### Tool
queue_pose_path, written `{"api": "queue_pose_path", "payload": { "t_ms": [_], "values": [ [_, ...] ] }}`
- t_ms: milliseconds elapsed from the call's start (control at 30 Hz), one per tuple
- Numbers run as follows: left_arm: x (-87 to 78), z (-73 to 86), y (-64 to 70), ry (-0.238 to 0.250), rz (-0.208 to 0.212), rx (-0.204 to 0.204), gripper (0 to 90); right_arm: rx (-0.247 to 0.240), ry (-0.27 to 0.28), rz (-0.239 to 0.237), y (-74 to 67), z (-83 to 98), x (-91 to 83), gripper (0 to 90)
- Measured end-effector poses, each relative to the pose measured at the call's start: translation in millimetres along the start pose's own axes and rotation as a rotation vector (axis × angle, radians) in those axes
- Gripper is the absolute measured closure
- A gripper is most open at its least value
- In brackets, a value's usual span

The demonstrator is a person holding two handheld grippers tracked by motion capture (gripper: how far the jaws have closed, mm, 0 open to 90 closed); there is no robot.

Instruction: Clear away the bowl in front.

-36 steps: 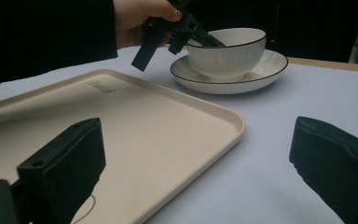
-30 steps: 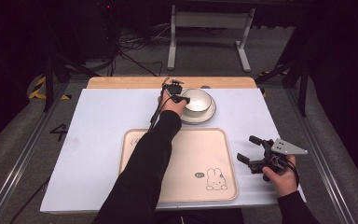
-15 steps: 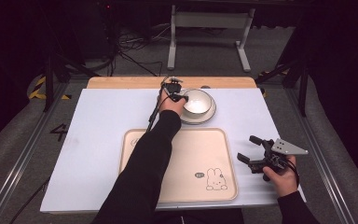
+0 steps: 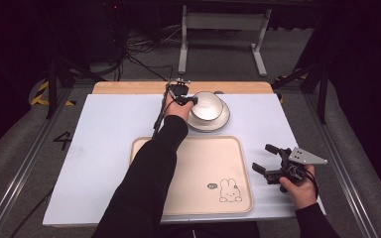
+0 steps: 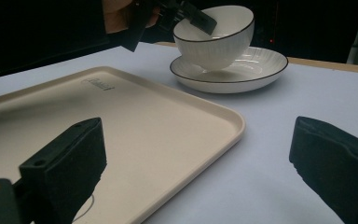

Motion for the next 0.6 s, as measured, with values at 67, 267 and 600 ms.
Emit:
{"api": "queue_pose_path", "payload": {
  "t_ms": [67,267,600],
  "values": [
    [-4.2,-0.9,1.3,0.0,0.002,0.004,78.4,-0.001,-0.001,0.0,0.0,0.0,0.2,3.9],
    [-17.3,-2.7,3.9,-0.011,0.015,0.014,77.4,-0.001,0.0,0.001,0.0,0.0,0.0,3.7],
    [-37.4,-2.2,2.8,0.008,0.039,0.023,77.5,0.001,-0.001,0.001,0.1,0.0,0.1,3.7]
  ]
}}
Point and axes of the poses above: each handheld gripper's, and its own axes: x roughly forward along the jaws, z roughly out of its underside, y roughly to its right, the point moved 8 cm from there along x, roughly forward along the jaws, and after that the axes turned 2 degrees about -y, right-handed, at the moved point
